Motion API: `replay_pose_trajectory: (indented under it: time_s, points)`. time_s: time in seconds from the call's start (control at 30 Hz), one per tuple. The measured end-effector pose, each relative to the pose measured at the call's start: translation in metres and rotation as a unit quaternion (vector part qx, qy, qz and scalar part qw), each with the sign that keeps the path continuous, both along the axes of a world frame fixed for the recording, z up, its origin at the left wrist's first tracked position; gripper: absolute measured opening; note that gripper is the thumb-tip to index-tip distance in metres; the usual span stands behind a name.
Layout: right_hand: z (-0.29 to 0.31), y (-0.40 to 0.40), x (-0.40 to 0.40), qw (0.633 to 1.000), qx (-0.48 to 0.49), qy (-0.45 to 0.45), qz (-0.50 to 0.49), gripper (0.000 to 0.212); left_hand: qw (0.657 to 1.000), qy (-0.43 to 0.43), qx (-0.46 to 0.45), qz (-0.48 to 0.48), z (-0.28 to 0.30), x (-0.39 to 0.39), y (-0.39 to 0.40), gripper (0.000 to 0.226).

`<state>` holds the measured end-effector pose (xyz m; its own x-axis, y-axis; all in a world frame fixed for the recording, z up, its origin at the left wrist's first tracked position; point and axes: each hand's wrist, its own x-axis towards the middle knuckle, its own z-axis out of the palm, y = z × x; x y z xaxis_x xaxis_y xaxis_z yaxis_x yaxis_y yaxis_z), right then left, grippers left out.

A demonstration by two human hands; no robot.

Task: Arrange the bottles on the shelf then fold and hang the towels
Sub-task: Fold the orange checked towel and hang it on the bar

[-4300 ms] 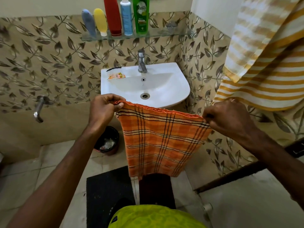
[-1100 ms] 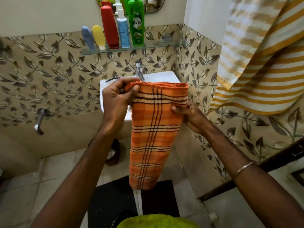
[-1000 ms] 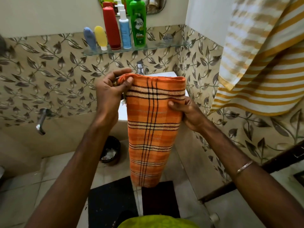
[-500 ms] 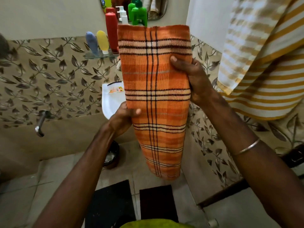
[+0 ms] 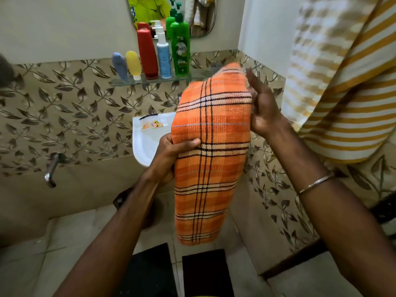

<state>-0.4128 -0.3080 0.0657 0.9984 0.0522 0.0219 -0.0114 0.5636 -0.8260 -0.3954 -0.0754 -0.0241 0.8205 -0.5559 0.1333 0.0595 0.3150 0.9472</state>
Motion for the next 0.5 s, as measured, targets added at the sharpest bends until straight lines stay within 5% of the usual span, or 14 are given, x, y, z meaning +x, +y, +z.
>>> replay_pose_trajectory:
  time_s: [0.23,0.33,0.5]
  points:
    - [-0.069,0.01,-0.006,0.997,-0.016,0.072,-0.029,0.087,1.0,0.006,-0.013,-0.011,0.025,0.018,0.009,0.043]
    - [-0.081,0.023,-0.017,0.993,0.017,0.113,-0.011,0.084,0.999,0.017,-0.021,-0.024,0.036,0.031,0.018,0.04]
    - [-0.079,0.046,-0.037,0.999,-0.04,0.028,-0.001,0.059,0.994,0.063,-0.015,-0.088,0.055,0.051,0.038,0.035]
